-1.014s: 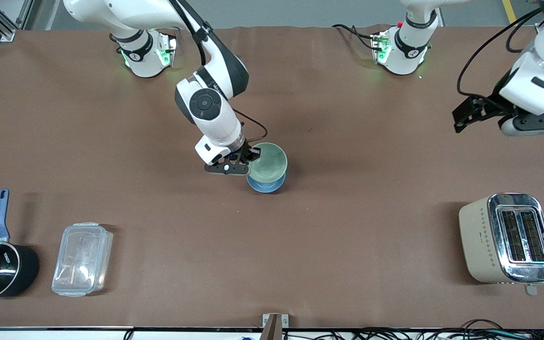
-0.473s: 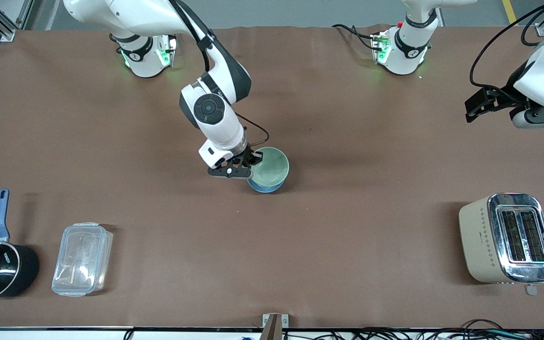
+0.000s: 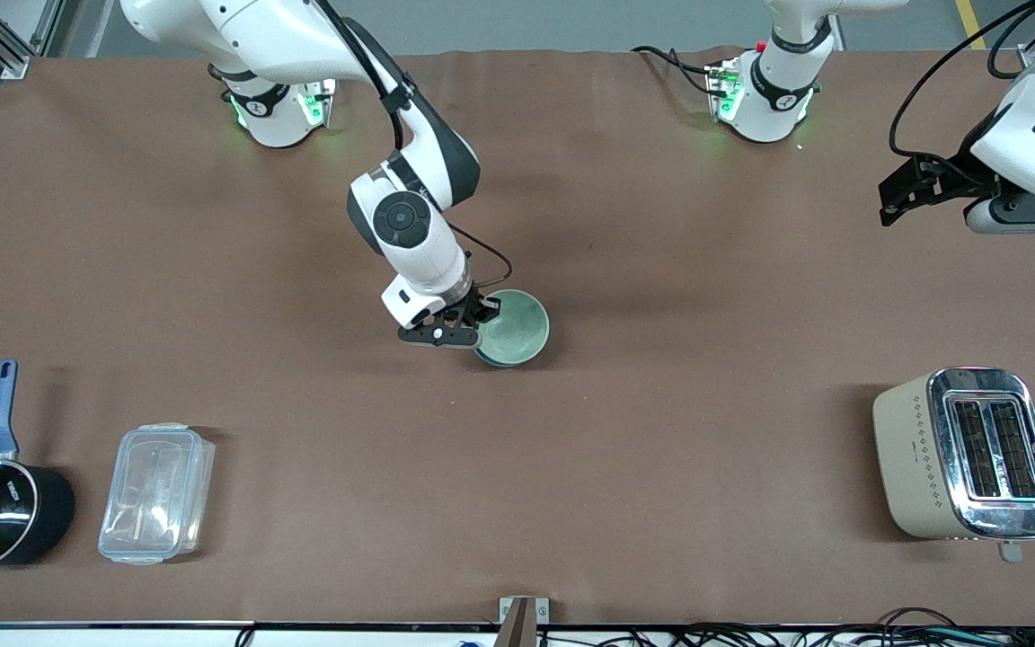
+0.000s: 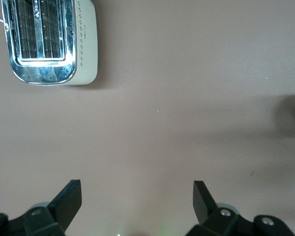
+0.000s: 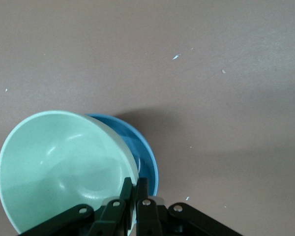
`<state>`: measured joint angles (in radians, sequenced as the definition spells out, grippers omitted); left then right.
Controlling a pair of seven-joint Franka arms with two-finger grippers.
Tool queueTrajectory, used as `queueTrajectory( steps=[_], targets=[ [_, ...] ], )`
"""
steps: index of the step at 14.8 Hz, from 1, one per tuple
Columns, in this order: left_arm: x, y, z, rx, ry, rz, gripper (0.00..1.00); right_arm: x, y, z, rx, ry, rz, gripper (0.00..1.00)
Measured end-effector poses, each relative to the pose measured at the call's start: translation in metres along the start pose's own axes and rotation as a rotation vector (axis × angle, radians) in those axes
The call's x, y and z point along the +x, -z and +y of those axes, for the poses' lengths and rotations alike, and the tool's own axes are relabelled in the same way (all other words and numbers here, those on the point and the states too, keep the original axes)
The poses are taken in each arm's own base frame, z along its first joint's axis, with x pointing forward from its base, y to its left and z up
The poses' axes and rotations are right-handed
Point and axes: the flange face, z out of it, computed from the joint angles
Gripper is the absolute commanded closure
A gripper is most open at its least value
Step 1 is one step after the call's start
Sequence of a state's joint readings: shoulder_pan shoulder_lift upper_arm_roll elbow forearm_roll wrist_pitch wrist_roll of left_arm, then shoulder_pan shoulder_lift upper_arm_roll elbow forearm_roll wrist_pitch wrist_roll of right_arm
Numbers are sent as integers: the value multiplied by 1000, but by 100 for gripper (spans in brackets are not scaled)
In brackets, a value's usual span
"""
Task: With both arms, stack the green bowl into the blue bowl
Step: 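Open the right gripper to release the green bowl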
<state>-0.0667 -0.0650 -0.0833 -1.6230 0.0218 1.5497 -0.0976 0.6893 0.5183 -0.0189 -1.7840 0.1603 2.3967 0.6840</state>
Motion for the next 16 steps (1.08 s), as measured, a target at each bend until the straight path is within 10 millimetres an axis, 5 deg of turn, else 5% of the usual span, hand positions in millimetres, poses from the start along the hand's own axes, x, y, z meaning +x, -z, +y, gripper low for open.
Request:
queueTrajectory(
  steps=[11, 13, 14, 15, 16],
  targets=[
    [-3, 6, -4, -1, -21, 11, 0, -4, -13, 9, -12, -7, -5, 83],
    [-3, 6, -4, -1, -21, 11, 0, -7, -15, 11, -35, -12, -34, 61],
    [-3, 6, -4, -1, -21, 11, 0, -8, -14, 12, -43, -14, -44, 25],
    [-3, 6, -4, -1, -21, 11, 0, -8, -11, 13, -46, -17, -48, 0],
    [-3, 6, -4, -1, -21, 11, 0, -6, -5, 13, -48, -20, -49, 0]
  ],
)
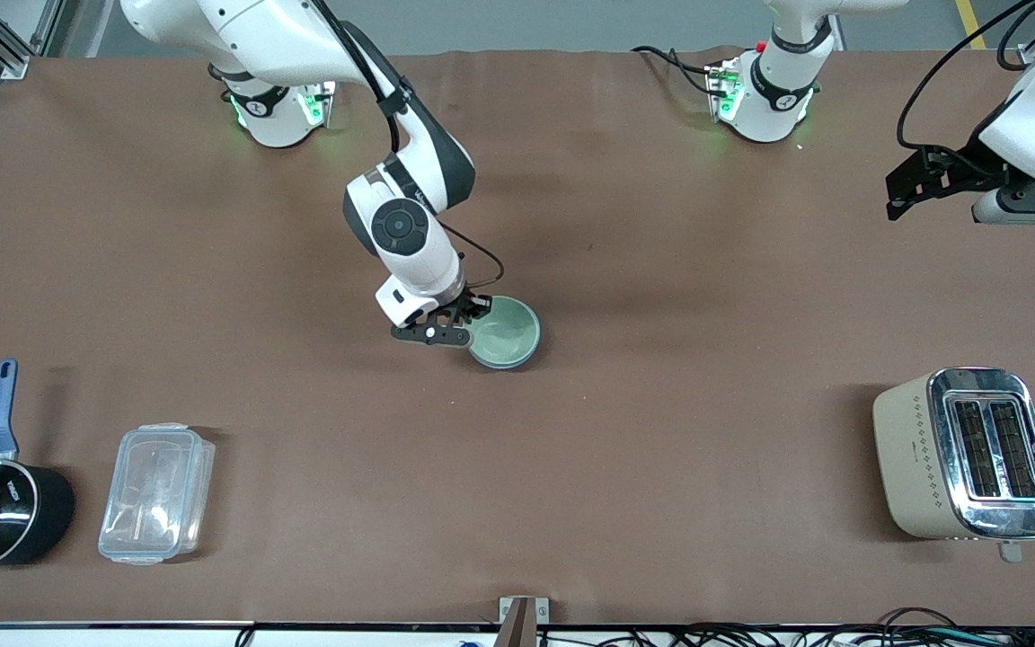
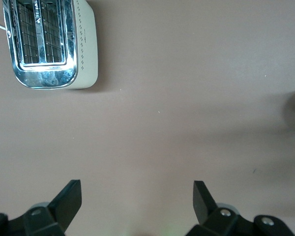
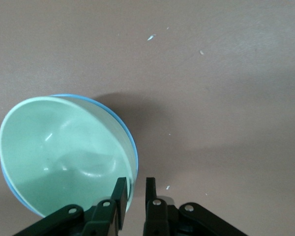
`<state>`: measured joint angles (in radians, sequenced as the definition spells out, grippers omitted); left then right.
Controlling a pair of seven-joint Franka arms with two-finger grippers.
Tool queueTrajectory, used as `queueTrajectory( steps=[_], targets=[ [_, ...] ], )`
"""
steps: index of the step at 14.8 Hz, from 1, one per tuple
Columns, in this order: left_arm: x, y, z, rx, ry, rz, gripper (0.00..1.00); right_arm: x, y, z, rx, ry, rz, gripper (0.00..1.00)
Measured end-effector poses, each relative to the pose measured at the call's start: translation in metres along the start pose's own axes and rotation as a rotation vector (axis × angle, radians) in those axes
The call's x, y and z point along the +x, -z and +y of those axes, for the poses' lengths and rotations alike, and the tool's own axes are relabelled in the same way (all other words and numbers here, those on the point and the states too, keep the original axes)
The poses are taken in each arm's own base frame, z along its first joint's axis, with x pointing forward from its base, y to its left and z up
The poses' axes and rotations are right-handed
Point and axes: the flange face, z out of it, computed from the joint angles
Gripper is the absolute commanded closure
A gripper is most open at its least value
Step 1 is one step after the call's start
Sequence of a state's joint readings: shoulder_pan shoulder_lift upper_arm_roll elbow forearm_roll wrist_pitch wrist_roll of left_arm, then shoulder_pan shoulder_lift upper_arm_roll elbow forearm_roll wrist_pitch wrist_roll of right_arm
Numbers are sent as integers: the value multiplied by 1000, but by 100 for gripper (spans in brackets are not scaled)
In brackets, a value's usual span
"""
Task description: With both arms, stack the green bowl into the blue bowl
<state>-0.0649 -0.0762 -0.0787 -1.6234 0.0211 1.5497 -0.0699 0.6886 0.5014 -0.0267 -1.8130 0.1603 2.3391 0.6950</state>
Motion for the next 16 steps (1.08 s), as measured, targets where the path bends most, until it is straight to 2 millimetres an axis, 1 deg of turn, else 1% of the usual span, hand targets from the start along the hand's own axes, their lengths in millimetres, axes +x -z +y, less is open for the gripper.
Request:
queueTrajectory(
  steps=[1, 2, 3, 5, 6, 7, 9, 11, 13, 14, 15, 16],
  targets=[
    [0, 0, 0, 0, 0, 0, 0, 2, 9, 0, 1, -2, 0, 0],
    [0, 0, 0, 0, 0, 0, 0, 5, 22, 0, -4, -7, -9, 0],
    [0, 0, 0, -1, 0, -1, 0, 10, 41, 3, -13, -15, -25, 0],
    [0, 0, 0, -1, 0, -1, 0, 28, 96, 19, -29, -49, -59, 0],
    [0, 0, 0, -1, 0, -1, 0, 39, 126, 31, -28, -71, -66, 0],
    [0, -1, 0, -1, 0, -1, 0, 50, 156, 48, -28, -90, -69, 0],
    [0, -1, 1, -1, -1, -2, 0, 74, 206, 92, -24, -109, -34, 0],
    [0, -1, 1, -1, -1, -2, 0, 99, 246, 148, -8, -119, 17, 0],
    [0, -1, 1, -1, -2, -2, 0, 119, 280, 211, 9, -117, 61, 0],
    [0, -1, 1, -1, -2, -2, 0, 125, 296, 243, 11, -110, 79, 0],
    [0, -1, 1, -1, -2, -3, 0, 127, 311, 274, 6, -102, 84, 0],
    [0, -1, 1, -1, -2, -3, 0, 125, 327, 302, -6, -95, 83, 0]
  ],
)
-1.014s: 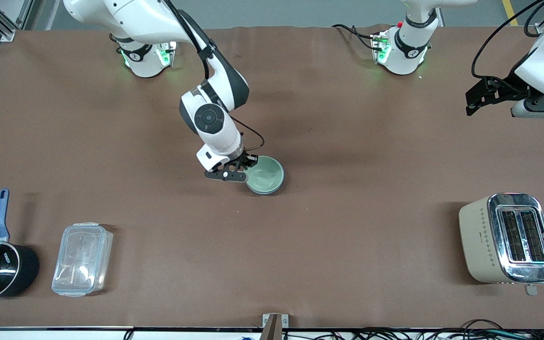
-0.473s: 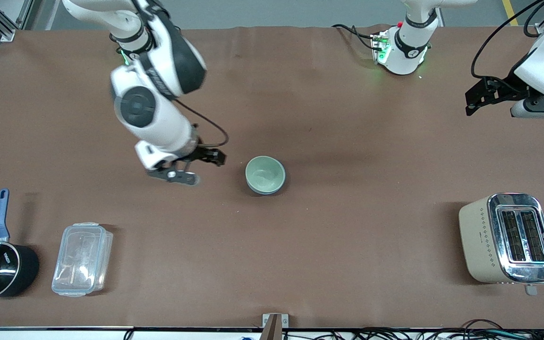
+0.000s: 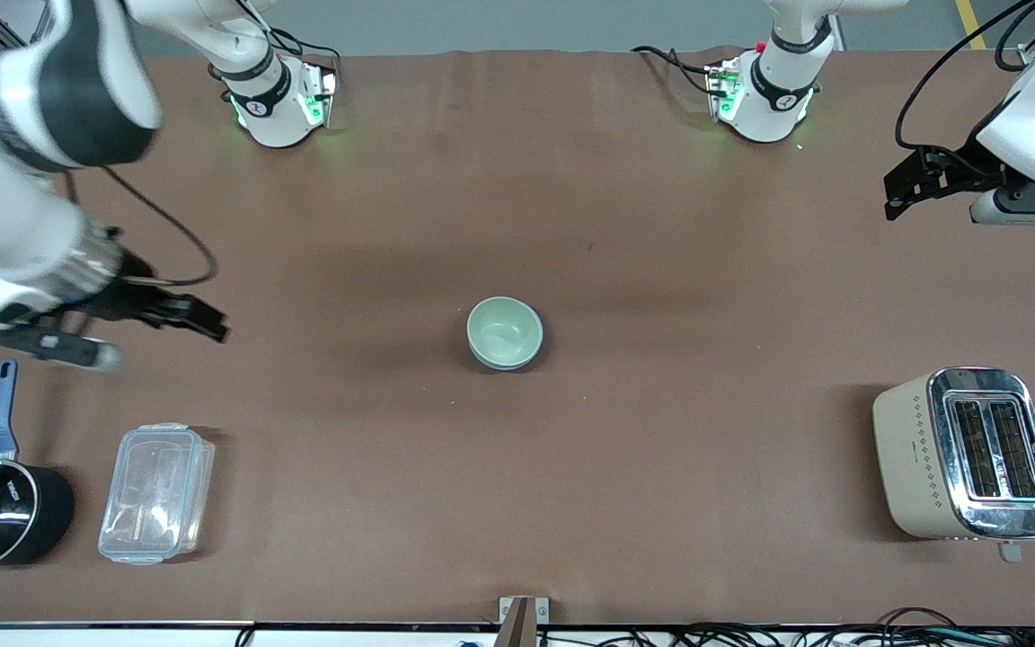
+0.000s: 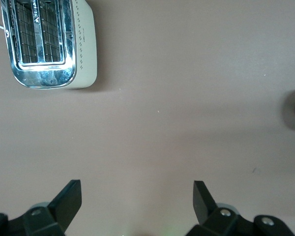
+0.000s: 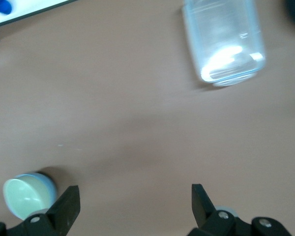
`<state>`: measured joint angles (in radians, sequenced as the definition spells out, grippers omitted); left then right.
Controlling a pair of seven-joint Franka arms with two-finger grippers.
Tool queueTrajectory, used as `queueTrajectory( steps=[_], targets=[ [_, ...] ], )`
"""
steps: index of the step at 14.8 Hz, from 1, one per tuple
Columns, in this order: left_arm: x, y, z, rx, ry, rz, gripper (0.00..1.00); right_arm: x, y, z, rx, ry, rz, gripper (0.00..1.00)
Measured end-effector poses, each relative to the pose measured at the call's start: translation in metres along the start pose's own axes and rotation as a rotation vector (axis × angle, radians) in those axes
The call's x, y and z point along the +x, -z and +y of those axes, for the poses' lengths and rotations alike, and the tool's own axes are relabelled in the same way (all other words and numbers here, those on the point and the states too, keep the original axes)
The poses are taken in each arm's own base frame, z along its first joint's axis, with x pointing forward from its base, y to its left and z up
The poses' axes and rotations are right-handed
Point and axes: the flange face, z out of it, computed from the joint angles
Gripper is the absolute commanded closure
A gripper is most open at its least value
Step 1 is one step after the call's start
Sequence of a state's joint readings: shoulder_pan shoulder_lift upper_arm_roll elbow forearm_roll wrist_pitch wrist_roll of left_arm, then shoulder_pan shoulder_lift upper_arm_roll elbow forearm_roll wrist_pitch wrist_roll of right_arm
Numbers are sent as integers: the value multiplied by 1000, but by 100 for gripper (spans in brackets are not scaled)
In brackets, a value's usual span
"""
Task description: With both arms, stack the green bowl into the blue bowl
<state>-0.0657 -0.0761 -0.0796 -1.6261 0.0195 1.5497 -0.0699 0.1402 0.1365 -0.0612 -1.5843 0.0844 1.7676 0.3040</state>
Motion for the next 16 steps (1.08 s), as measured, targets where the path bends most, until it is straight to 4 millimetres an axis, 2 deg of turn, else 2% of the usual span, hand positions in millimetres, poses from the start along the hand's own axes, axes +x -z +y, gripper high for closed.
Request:
queueTrajectory(
  steps=[3, 4, 6, 9, 13, 16],
  targets=[
    [0, 0, 0, 0, 0, 1, 0, -17, 47, 62, -47, 19, -27, 0],
    [0, 1, 0, 0, 0, 4, 0, -27, 64, 76, -50, 23, -33, 0],
    [0, 2, -1, -1, 1, 7, 0, -47, 90, 92, -52, 33, -24, 0],
    [0, 2, -1, -1, 1, 7, 0, -56, 101, 97, -55, 63, -5, 0],
    [0, 3, -2, -1, 2, 8, 0, -45, 114, 91, -55, 107, 30, 0],
    [1, 8, -4, -2, -10, 19, 0, -41, 109, 89, -60, 135, 4, 0]
  ],
)
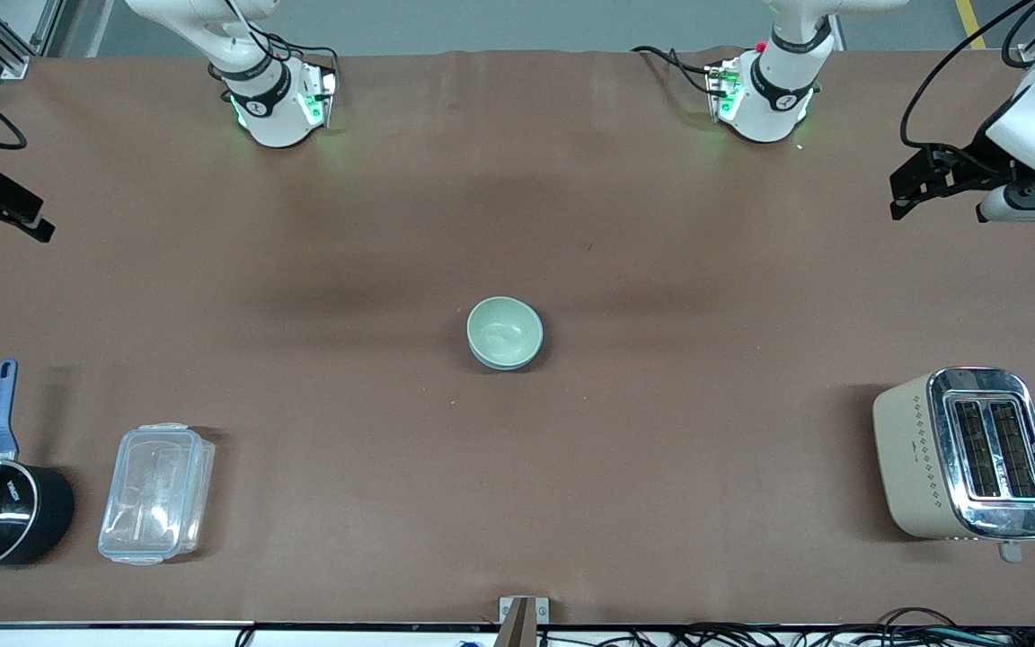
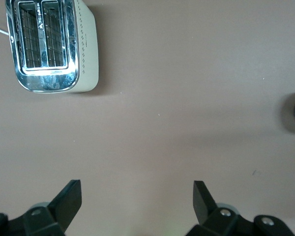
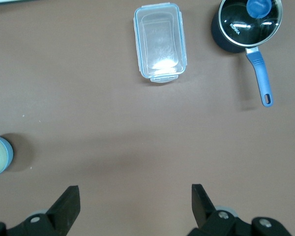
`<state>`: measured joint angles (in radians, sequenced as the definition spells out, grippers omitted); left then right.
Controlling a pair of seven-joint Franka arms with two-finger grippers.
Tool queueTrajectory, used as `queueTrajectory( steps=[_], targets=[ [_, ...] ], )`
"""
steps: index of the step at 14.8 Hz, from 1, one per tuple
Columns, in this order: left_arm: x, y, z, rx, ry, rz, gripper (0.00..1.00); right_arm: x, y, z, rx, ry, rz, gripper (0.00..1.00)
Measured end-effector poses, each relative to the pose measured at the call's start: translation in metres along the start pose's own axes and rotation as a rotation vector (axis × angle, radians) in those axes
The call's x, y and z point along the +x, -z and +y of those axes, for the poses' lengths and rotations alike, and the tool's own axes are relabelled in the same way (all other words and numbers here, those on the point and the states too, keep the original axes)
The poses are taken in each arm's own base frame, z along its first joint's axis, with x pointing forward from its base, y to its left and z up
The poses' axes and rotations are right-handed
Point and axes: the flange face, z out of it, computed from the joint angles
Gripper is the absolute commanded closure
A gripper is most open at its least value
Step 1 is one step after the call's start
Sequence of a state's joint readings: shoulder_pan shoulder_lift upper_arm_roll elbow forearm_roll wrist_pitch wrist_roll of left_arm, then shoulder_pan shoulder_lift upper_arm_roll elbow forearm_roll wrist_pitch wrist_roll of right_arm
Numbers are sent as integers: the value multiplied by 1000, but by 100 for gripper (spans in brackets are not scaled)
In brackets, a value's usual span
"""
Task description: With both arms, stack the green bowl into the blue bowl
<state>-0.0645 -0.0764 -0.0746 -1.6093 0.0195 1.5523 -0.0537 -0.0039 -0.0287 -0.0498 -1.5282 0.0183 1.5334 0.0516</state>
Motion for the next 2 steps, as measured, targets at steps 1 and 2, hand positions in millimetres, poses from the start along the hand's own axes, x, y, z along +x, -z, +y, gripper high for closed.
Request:
queueTrajectory(
  steps=[1, 2],
  targets=[
    [0, 1, 0, 0, -10, 1, 0, -1, -3, 0, -1, 4, -20, 0],
    [0, 1, 0, 0, -16, 1, 0, -1, -6, 0, -2, 6, -32, 0]
  ],
)
